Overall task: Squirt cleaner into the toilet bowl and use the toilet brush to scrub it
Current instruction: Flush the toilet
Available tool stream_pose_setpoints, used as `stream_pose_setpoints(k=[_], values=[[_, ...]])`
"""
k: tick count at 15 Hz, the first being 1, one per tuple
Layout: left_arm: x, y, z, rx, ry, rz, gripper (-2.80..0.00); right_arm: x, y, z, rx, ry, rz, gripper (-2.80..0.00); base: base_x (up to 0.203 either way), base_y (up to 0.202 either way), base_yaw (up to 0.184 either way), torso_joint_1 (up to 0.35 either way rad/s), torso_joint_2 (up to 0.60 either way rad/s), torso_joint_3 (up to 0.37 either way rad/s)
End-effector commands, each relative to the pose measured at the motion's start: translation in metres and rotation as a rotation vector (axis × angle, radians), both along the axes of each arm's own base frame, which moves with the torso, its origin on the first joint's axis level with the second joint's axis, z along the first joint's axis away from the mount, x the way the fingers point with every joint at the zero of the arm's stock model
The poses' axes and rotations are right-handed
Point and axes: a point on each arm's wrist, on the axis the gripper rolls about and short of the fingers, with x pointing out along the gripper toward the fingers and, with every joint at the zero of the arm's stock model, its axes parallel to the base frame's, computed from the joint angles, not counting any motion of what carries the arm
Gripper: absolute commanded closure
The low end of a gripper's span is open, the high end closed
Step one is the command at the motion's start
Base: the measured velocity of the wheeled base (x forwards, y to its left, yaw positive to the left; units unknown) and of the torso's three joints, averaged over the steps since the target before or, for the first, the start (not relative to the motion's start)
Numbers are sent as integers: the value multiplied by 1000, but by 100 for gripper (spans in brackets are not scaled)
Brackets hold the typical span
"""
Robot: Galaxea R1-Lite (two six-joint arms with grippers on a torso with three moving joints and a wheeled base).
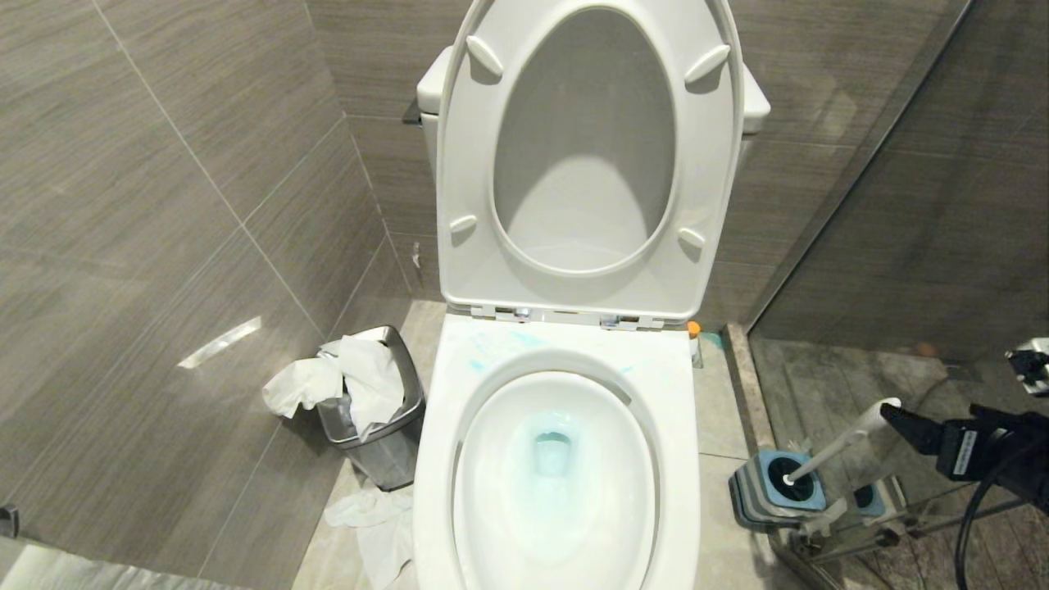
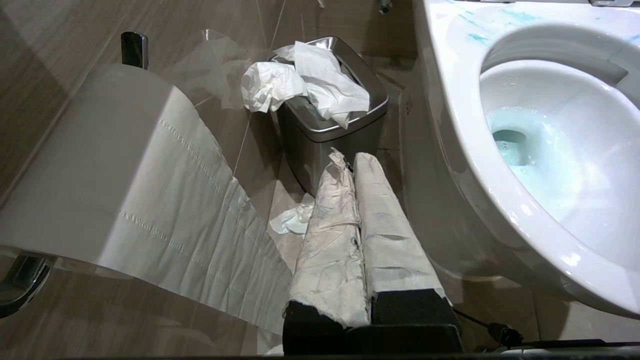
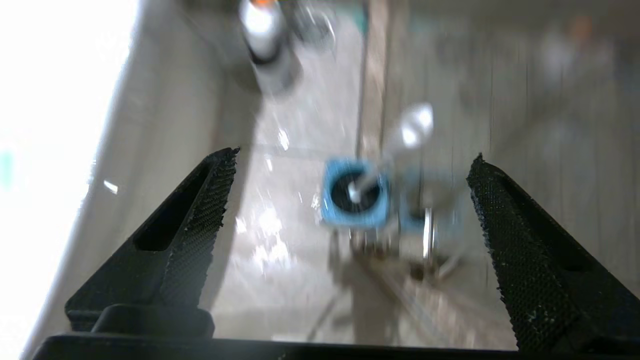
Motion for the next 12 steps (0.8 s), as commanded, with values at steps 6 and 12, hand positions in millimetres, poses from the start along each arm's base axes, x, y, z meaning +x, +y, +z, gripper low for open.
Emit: stream_pose_setpoints(k=[6, 12], values=[[0, 0, 0, -1, 2, 0, 0, -82, 17, 78, -68, -291, 91, -280, 0, 0, 0, 0, 0, 0], [0, 0, 0, 1, 2, 0, 0, -113, 25, 102, -73, -344, 144, -280, 0, 0, 0, 0, 0, 0]])
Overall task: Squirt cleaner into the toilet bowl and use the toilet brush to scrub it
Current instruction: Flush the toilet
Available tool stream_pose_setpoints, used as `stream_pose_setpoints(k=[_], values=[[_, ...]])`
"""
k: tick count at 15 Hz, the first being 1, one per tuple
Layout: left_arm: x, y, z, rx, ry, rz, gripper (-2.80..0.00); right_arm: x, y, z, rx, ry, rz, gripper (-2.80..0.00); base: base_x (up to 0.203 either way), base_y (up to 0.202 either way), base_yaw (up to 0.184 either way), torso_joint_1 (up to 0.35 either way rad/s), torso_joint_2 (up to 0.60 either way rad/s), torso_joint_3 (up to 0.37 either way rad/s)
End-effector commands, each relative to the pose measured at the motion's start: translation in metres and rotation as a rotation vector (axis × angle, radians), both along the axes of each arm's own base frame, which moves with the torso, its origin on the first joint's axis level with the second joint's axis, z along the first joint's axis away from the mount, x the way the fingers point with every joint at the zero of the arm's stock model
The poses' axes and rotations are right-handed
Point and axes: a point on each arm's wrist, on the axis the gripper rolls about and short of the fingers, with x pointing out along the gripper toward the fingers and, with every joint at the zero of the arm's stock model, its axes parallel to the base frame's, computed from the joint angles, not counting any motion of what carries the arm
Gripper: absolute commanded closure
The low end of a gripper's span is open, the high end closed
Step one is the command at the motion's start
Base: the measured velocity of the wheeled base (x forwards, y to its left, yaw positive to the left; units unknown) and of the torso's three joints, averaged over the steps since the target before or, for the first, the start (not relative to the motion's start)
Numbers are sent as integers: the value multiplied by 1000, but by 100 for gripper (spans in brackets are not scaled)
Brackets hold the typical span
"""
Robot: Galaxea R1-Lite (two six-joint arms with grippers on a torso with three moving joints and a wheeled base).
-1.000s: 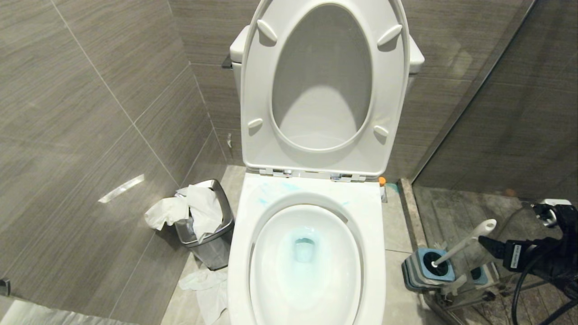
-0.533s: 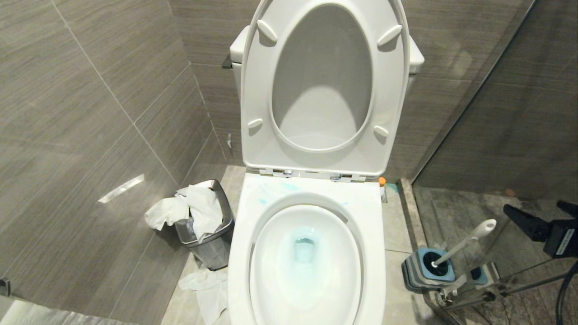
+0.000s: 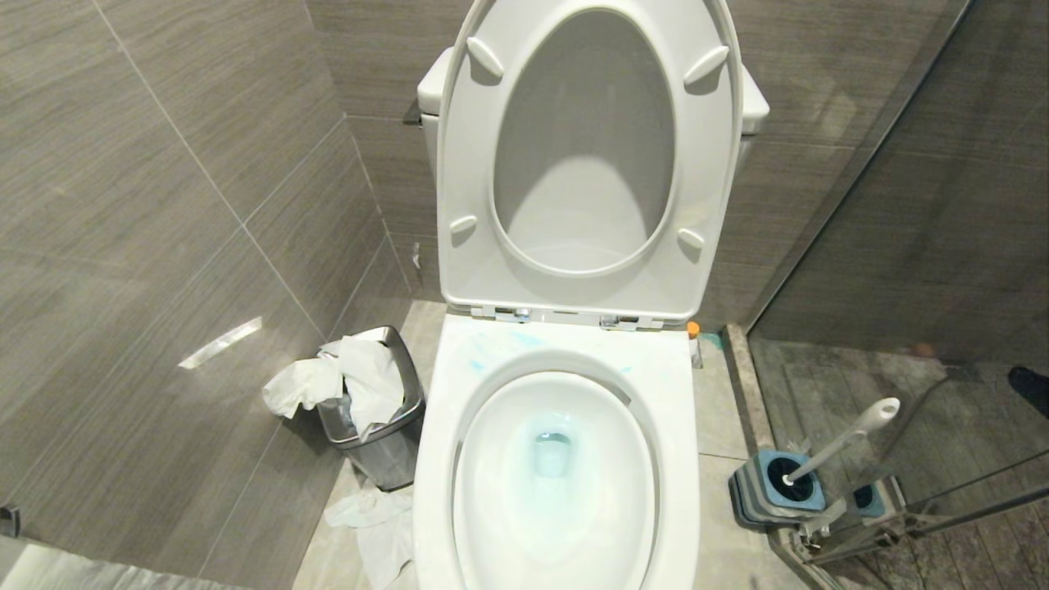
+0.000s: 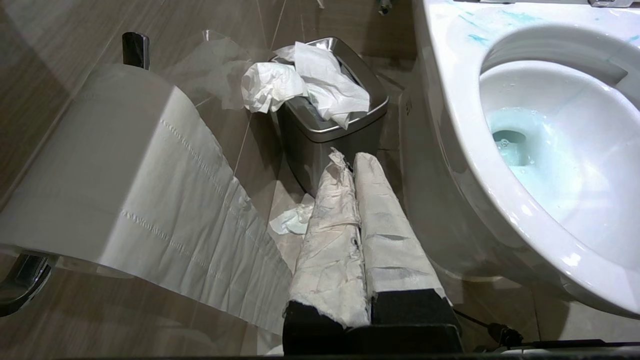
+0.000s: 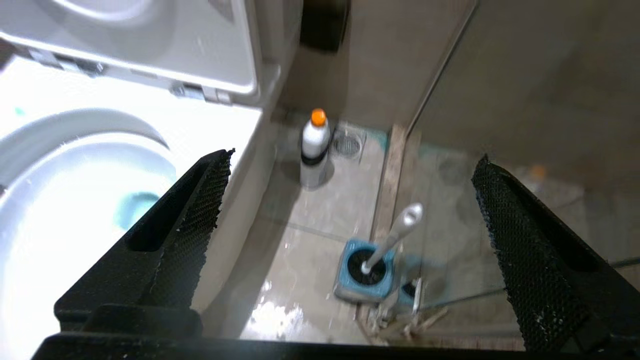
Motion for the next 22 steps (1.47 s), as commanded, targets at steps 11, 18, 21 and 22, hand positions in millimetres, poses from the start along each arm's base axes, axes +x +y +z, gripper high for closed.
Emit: stream_pose_setpoints(k=[11, 18, 21, 22], values=[[0, 0, 0, 1, 3, 0, 0, -74, 14, 20, -30, -285, 50, -280, 0, 0, 0, 0, 0, 0], [0, 0, 0, 1, 3, 0, 0, -108, 16, -12, -32, -318, 55, -280, 0, 0, 0, 0, 0, 0], [0, 0, 0, 1, 3, 0, 0, -115, 16, -29, -39, -309, 62, -280, 0, 0, 0, 0, 0, 0], [0, 0, 0, 1, 3, 0, 0, -117, 16, -36, -38, -308, 64, -280, 0, 0, 0, 0, 0, 0]])
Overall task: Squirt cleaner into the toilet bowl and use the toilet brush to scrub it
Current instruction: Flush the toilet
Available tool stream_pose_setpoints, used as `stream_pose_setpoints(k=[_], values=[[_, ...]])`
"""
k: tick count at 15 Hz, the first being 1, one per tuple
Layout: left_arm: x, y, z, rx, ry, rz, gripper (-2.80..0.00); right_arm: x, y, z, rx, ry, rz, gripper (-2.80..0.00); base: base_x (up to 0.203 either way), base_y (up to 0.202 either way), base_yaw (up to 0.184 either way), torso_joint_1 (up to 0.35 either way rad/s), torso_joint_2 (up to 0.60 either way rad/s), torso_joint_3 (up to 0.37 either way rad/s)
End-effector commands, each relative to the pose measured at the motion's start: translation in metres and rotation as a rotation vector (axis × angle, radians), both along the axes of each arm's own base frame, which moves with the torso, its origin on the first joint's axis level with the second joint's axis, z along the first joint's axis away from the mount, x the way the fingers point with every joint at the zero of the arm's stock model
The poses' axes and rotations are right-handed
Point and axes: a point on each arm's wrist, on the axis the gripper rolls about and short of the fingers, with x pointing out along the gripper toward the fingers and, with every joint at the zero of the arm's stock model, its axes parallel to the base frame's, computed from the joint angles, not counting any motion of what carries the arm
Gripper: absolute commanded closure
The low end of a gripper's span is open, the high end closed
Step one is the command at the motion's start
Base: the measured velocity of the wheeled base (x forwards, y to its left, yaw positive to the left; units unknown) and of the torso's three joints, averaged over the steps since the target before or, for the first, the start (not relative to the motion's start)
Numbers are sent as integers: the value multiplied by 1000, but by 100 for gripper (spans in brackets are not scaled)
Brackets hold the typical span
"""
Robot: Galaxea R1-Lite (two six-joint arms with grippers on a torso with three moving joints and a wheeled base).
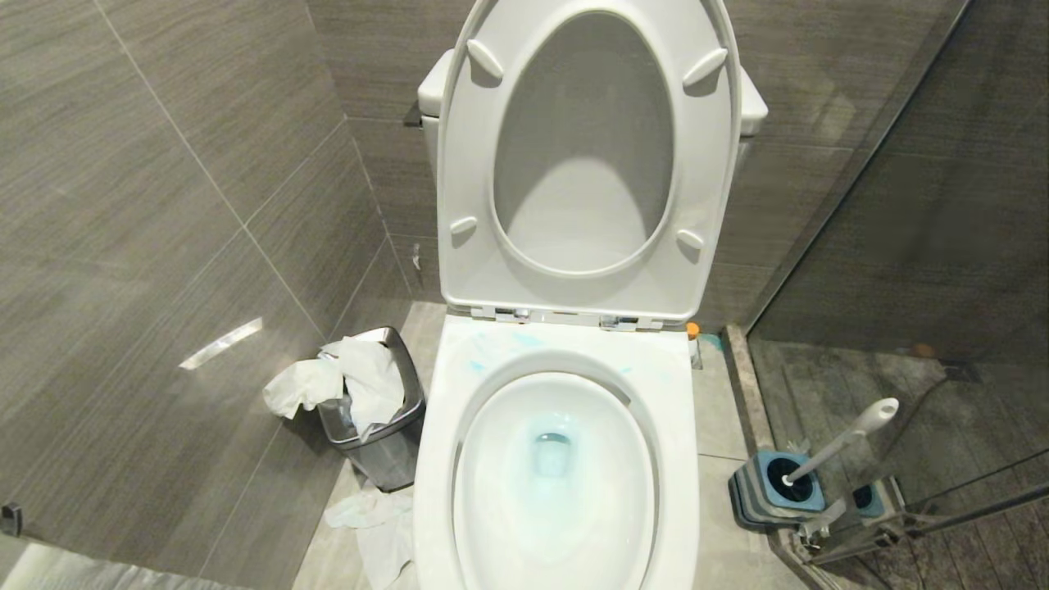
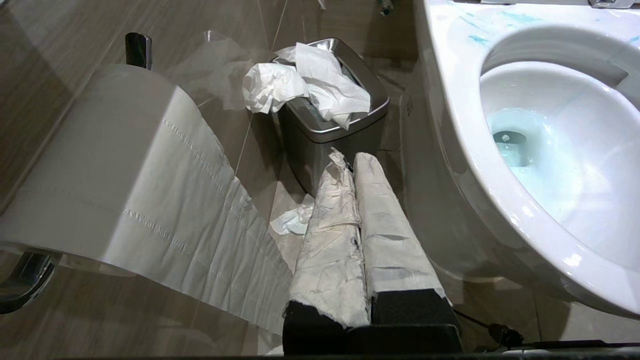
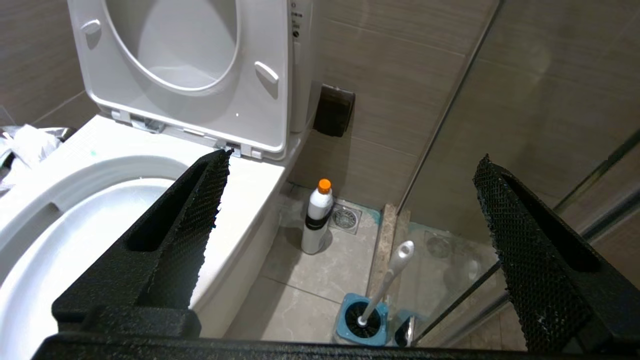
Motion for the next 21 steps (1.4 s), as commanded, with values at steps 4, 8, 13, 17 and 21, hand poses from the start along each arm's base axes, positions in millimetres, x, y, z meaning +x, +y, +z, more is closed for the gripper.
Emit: stream_pose_setpoints(k=[4, 8, 13, 17, 21], values=[[0, 0, 0, 0, 3, 0, 0, -14, -1, -39, 3, -32, 17, -280, 0, 0, 0, 0, 0, 0], [0, 0, 0, 0, 3, 0, 0, -14, -1, -64, 7, -19, 16, -280, 0, 0, 0, 0, 0, 0], [0, 0, 0, 0, 3, 0, 0, -10, -2, -88, 14, 13, -1, -280, 0, 0, 0, 0, 0, 0], [0, 0, 0, 0, 3, 0, 0, -6, -2, -100, 16, 49, 0, -280, 0, 0, 0, 0, 0, 0], [0, 0, 0, 0, 3, 0, 0, -6, -2, -100, 18, 55, 2, 0, 0, 0, 0, 0, 0, 0]])
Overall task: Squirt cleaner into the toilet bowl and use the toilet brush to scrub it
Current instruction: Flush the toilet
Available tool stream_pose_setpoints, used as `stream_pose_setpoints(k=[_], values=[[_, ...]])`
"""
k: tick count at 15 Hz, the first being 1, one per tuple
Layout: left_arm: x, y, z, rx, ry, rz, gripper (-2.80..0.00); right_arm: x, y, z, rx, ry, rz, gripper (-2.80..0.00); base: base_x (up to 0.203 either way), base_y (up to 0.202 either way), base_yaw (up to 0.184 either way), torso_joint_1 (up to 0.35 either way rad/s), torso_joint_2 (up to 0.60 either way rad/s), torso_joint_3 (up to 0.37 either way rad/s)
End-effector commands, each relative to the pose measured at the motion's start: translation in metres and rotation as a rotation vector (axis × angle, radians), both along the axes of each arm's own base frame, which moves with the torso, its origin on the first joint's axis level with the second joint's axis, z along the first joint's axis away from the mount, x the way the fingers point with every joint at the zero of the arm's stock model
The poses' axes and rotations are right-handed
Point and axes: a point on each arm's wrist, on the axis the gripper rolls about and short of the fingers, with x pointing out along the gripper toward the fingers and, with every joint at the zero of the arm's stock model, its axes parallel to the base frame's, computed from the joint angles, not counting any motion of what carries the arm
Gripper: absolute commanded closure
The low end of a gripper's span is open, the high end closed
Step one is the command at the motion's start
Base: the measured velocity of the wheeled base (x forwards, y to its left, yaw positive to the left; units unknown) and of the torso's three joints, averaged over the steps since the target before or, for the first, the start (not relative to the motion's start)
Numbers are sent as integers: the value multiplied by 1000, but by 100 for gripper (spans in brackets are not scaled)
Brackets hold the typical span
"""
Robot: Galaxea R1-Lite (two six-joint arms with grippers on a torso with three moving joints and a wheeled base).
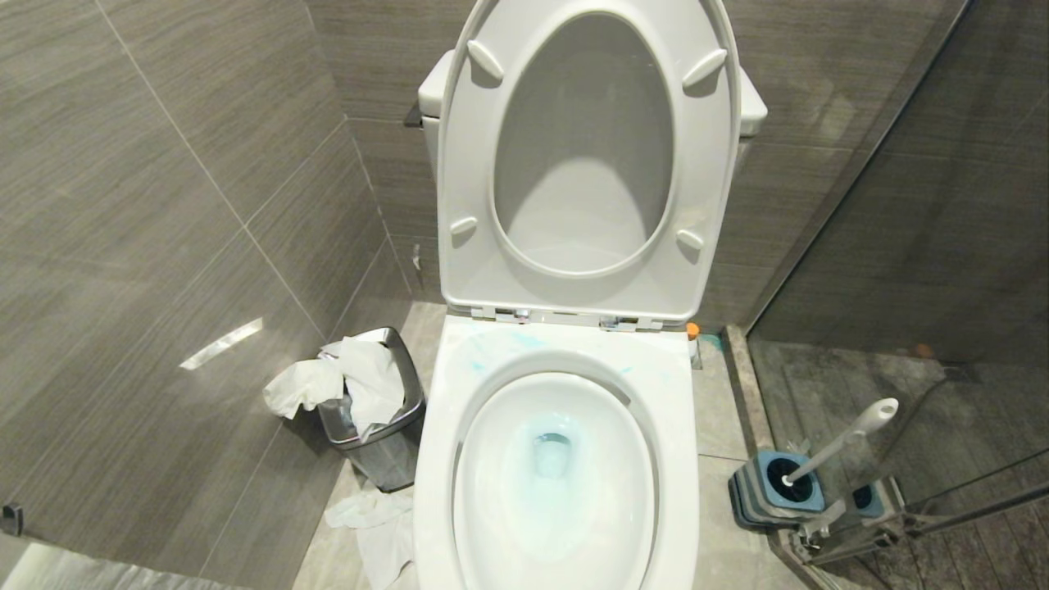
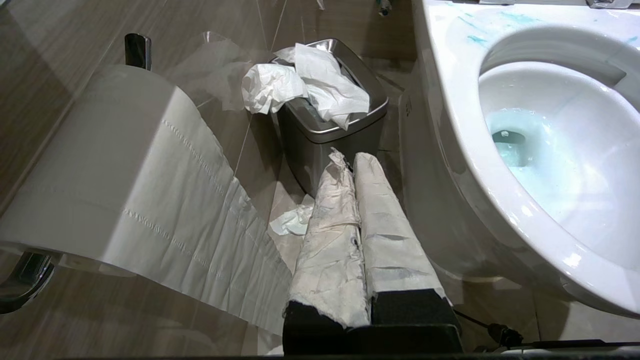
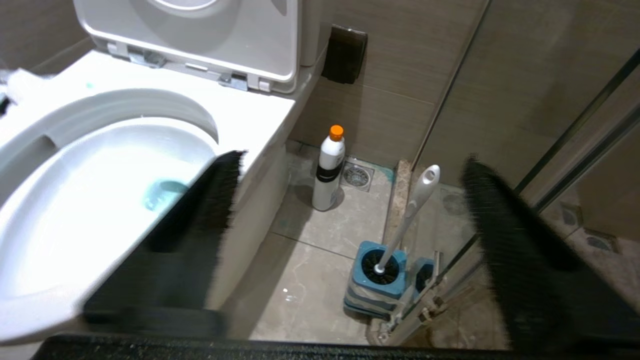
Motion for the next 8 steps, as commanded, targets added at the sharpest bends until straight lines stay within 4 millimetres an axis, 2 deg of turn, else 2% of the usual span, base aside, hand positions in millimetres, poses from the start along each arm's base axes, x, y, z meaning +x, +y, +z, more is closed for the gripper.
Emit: stream_pose_setpoints(k=[1, 8], values=[[0, 0, 0, 0, 3, 0, 0, 0, 0, 0, -3, 3, -1, 0, 0, 0, 0, 0, 0, 0], [0, 0, 0, 0, 3, 0, 0, 2, -1, -10, 1, 94, -35, 0, 0, 0, 0, 0, 0, 0]])
